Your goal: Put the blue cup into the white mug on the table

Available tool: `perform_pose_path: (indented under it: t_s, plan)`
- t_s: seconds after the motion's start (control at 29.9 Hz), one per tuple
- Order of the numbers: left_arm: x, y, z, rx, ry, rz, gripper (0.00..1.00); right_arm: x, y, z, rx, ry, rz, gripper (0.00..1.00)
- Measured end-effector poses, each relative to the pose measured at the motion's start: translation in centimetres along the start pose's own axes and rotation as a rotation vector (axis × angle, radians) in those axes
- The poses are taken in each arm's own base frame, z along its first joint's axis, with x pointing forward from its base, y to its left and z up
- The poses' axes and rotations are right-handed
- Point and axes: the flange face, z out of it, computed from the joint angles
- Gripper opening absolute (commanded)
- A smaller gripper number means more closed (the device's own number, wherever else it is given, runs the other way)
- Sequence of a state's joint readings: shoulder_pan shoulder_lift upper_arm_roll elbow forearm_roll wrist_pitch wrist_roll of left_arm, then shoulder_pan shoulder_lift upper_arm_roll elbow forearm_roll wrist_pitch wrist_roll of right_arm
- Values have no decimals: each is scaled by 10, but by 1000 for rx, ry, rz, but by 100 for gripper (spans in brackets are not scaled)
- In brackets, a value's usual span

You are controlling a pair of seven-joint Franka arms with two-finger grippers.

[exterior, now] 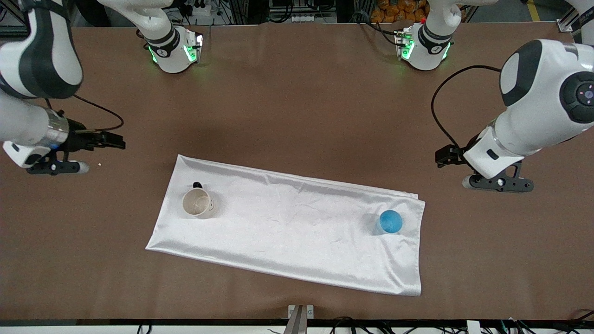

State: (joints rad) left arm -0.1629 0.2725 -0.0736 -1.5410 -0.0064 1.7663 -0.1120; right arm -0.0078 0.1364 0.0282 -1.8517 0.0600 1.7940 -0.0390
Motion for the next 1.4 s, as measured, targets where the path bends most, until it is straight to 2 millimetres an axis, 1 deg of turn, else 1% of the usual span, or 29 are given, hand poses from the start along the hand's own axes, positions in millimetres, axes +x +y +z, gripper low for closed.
perform_pose_path:
  t_s: [0.1, 0.2, 0.3, 0.43, 0.5, 0.7, 0.93, 1.07, 1.24, 1.4]
  plan:
    - [9, 13, 21, -1, -4, 19, 100, 9, -30, 33, -11, 18, -41, 100]
    - [17, 29, 43, -2, -4, 42, 100, 13, -52, 54, -19, 30, -69, 100]
    - [24, 44, 67, 1, -4, 66, 100, 17, -67, 67, -23, 44, -93, 100]
    - [33, 61, 94, 6, 5, 92, 100, 23, -81, 81, -27, 61, -117, 100]
    - [37, 64, 106, 5, 12, 97, 100, 25, -87, 88, -28, 67, -128, 100]
    - [47, 66, 134, 1, 27, 97, 100, 31, -109, 111, -38, 95, -168, 100]
    - [53, 75, 159, -2, 35, 110, 100, 28, -119, 145, -41, 156, -191, 100]
    - [56, 77, 172, -5, 44, 113, 100, 26, -124, 163, -41, 178, -202, 100]
    - [62, 79, 195, -9, 57, 114, 100, 25, -132, 178, -42, 204, -219, 100]
    - [64, 90, 216, -13, 71, 128, 100, 24, -140, 187, -43, 216, -234, 100]
